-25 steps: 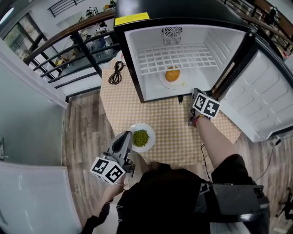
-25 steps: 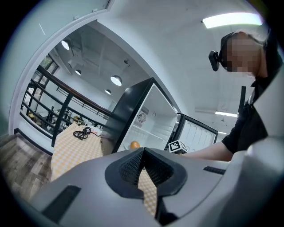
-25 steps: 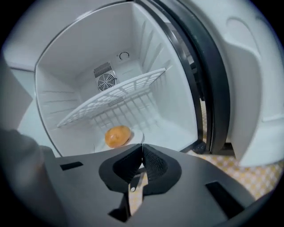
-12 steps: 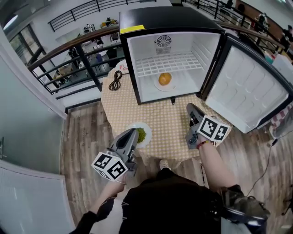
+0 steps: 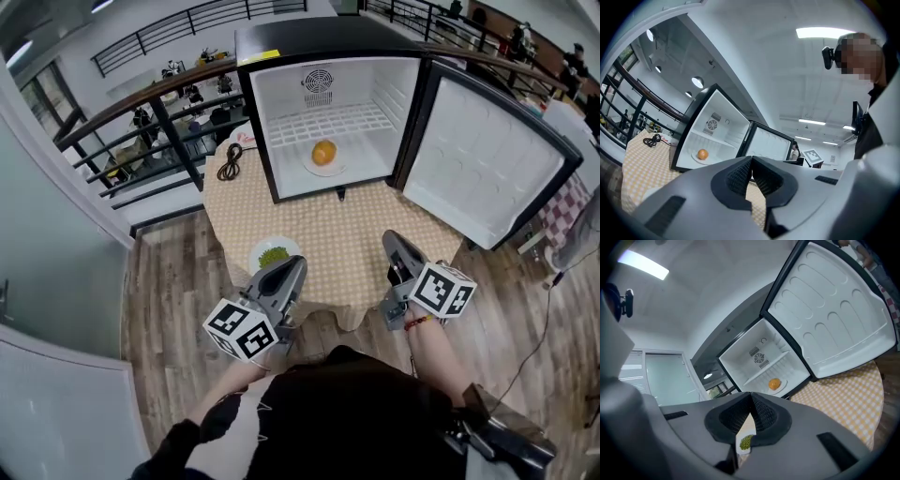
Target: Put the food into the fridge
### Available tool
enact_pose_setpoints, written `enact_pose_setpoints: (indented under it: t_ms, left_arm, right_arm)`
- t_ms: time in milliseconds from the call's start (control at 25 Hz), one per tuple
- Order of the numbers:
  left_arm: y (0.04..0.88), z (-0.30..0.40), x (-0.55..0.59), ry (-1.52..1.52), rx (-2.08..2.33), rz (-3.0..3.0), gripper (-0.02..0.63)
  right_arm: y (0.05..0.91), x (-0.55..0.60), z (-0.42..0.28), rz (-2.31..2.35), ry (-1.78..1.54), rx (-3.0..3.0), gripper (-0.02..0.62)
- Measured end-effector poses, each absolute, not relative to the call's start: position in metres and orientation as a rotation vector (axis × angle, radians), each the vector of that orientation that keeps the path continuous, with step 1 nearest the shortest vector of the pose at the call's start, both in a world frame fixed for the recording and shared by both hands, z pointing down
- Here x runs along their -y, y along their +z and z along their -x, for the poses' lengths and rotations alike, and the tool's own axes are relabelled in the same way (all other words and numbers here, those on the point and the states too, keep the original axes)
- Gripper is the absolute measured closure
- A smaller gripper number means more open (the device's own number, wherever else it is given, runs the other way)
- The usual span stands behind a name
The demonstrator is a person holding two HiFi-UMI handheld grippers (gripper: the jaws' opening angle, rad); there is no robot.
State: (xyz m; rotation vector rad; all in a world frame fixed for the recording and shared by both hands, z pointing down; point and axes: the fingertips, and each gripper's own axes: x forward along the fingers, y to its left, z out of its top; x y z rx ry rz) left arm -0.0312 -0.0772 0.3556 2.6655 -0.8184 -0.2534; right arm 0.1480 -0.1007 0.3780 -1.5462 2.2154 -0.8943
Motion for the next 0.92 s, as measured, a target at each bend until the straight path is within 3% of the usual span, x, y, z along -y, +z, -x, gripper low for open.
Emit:
enact_pose_setpoints:
  t_ms: [320, 920]
  left_arm:
    - [0.34, 0.017, 0.066, -0.289, 0.858, -2.681, 0.594]
    - [0.343, -0.035, 0.009, -0.301, 0.928, -2.608, 0.594]
  right_arm:
    - [0.36, 0.08, -0.162, 1.61, -0.746, -2.344, 0.578]
    - [0.36, 0.031, -0.201, 1.562, -0.766, -2.478, 0.578]
